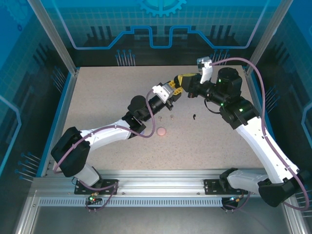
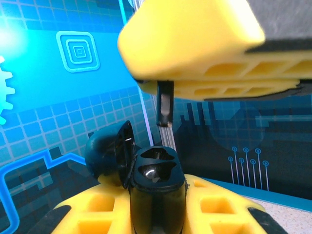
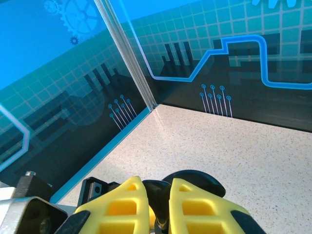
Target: Insert the wireless bluetooth earbuds into the charging case
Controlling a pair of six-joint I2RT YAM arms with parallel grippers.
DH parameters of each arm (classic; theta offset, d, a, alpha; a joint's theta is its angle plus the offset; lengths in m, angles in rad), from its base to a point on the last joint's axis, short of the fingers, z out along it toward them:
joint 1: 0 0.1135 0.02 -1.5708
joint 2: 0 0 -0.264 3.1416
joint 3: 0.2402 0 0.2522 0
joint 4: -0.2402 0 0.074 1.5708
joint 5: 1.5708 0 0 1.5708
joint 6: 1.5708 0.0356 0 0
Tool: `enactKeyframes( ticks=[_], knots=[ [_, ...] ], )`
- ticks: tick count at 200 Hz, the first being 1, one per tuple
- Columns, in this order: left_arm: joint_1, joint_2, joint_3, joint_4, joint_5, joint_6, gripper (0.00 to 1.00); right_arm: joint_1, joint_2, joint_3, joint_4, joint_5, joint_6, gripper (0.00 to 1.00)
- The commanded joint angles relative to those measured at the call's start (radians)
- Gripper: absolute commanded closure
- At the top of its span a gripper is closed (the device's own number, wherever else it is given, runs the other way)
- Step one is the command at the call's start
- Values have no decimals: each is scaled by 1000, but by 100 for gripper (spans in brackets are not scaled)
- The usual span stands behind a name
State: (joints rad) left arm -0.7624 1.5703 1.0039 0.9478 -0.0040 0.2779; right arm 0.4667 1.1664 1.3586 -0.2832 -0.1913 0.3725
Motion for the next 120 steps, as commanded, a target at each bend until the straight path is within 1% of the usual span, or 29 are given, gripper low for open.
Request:
enactKeyframes(
  ticks=[1, 120],
  knots=[
    [-7, 4, 34, 17, -3, 24, 100, 16, 7, -10, 17, 16, -34, 89],
    [-7, 0, 32, 7, -10, 27, 100, 2, 24, -32, -8, 59, -55, 91]
  ],
)
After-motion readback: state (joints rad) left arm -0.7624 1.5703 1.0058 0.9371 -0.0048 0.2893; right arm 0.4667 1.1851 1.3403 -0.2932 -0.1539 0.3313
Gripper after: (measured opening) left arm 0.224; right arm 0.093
